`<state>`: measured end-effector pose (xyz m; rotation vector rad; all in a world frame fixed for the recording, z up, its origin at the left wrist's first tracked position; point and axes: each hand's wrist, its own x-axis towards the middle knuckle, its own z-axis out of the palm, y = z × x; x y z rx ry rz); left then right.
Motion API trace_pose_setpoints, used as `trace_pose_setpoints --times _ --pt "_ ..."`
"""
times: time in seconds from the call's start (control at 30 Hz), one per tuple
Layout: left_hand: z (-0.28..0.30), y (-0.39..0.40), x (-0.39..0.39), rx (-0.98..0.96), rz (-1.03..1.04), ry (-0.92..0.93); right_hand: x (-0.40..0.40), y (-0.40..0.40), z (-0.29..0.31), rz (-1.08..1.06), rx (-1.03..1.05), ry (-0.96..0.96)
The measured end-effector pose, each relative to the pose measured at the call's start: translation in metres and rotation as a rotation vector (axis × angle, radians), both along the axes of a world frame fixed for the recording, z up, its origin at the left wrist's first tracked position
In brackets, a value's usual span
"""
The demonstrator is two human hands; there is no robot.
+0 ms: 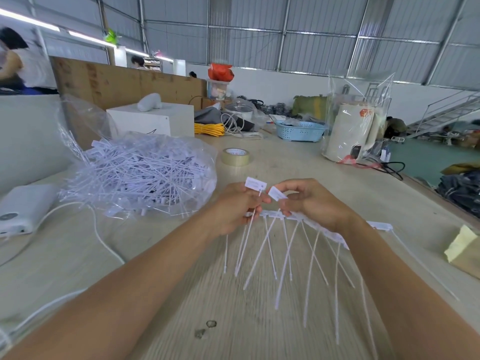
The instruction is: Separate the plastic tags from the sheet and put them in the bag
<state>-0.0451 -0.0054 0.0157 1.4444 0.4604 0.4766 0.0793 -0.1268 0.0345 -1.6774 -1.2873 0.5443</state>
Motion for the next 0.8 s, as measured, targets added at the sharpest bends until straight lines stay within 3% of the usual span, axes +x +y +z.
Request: trace_pose_setpoints --times 0.17,0.33,0.4,0.47,0.53,0.63,0.8 --pt "0.019 -0.004 -0.009 0.131 0.073 0.092 0.004 0.003 -0.001 0.020 -0.016 0.048" --pt "0.075 0.031 -0.065 0.612 -0.079 0.316 0.007 0.003 -0.005 0.002 -0.054 0.031" --pt "0.090 0.060 -0.087 0.854 0.046 0.528 0.005 0.005 -0.007 0.010 -0.062 0.021" --pt "0.091 0.087 -0.098 1.084 0.122 0.887 0.003 0.007 -0.008 0.016 -0.065 0.025" --pt "0.077 0.106 -0.095 1.163 0.126 1.102 0.001 0.008 -0.008 0.029 -0.066 0.034" --pt "0.048 0.127 -0.079 1.112 0.219 0.990 0.000 0.009 -0.008 0.048 -0.073 0.041" --pt "0.023 0.145 -0.050 0.929 0.623 0.467 0.003 0.009 -0.010 0.019 -0.110 -0.011"
